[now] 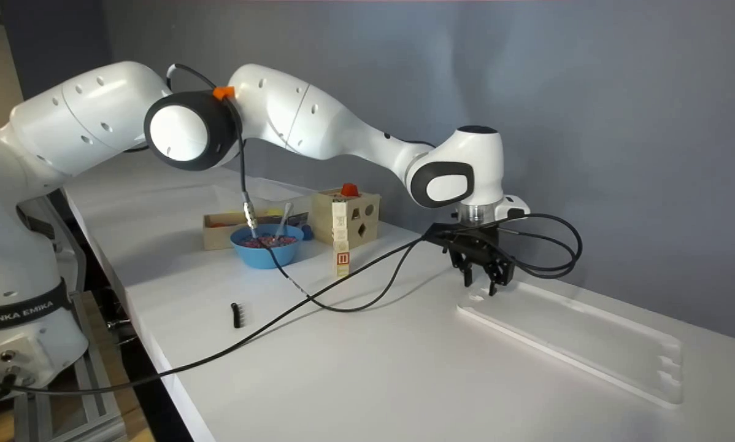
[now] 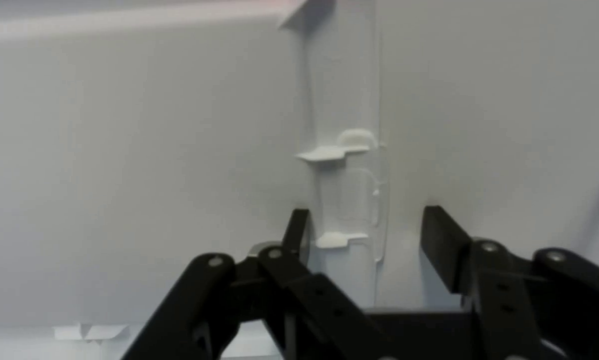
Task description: Put the white lid on the transparent bowl
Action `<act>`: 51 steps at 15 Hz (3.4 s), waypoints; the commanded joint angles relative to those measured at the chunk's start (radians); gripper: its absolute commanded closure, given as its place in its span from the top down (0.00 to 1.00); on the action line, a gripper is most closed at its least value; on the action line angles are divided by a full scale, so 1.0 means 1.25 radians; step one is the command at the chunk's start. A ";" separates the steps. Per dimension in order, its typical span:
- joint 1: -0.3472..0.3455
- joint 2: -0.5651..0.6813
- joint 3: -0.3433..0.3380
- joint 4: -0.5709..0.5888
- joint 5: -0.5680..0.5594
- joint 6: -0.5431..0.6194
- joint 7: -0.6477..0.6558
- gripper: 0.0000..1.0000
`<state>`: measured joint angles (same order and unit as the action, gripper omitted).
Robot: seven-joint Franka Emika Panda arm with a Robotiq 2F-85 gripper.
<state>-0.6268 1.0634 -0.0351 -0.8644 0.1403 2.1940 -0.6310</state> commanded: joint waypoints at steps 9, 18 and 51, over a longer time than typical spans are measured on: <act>0.014 -0.032 -0.014 -0.041 -0.007 0.027 0.014 0.02; -0.069 -0.164 0.088 -0.023 0.083 -0.141 -0.074 0.02; -0.178 -0.273 0.352 0.237 0.265 -0.817 -0.214 0.02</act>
<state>-0.8691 0.7302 0.3808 -0.5933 0.4697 1.2270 -0.8607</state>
